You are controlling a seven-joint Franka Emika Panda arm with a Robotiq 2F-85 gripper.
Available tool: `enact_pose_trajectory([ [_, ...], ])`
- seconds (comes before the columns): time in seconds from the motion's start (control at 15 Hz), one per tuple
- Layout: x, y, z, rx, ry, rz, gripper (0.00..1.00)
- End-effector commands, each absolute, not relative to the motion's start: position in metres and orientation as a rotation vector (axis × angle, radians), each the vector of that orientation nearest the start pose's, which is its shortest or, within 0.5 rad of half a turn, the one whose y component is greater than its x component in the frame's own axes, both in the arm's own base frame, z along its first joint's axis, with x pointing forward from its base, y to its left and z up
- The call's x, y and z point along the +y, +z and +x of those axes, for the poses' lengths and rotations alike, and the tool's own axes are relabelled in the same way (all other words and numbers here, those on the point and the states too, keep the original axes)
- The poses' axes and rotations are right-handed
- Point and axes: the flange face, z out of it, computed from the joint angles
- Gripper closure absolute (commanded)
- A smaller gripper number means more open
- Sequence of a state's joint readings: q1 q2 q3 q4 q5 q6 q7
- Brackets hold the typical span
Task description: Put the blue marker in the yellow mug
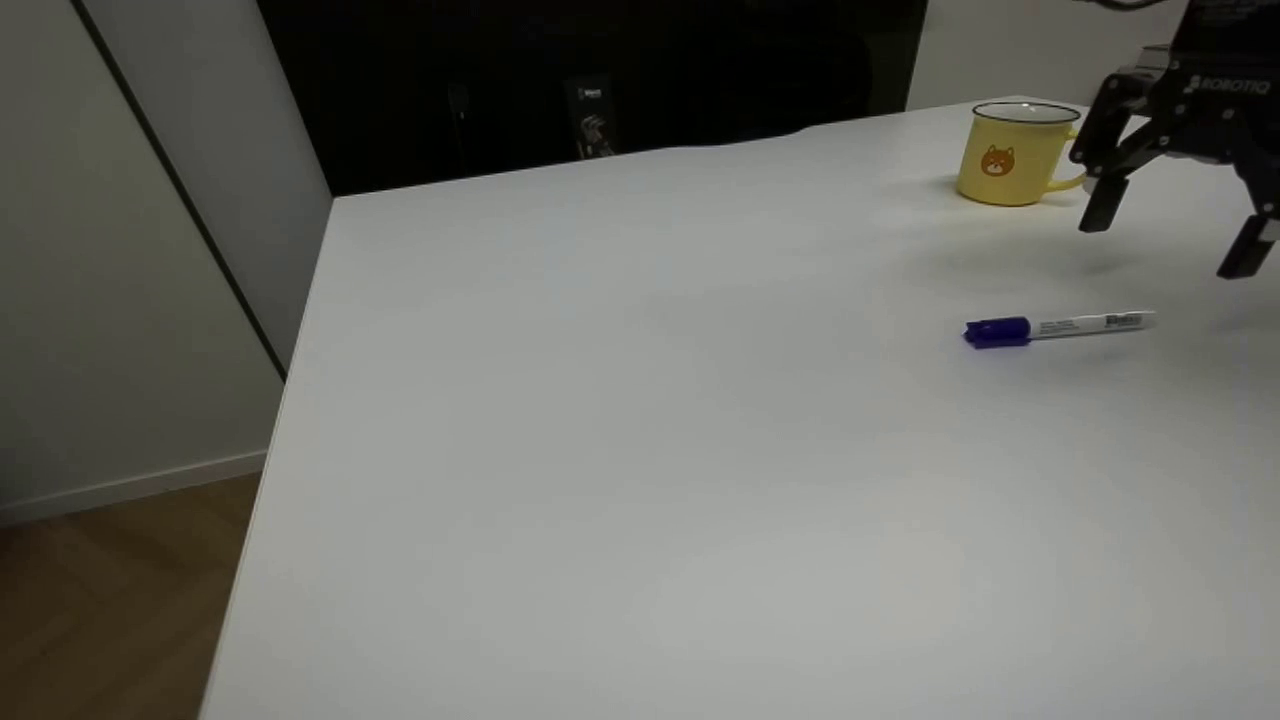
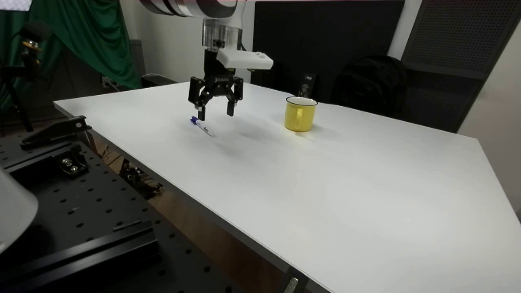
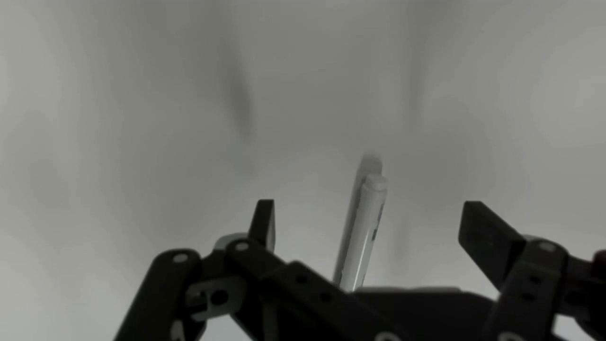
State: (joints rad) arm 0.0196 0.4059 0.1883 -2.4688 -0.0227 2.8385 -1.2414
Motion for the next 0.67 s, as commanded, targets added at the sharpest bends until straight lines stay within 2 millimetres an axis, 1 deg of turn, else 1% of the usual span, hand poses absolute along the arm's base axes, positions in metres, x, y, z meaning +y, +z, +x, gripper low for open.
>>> enact_pose_trajectory([
  [0.0,0.119,0.125,0.467,-2.068,-0.017,-2.283,0.00],
  [0.27,0.131,0.116,0.465,-2.108,0.001,-2.308,0.00],
  [0.6,0.142,0.105,0.465,-2.066,0.004,-2.402,0.00],
])
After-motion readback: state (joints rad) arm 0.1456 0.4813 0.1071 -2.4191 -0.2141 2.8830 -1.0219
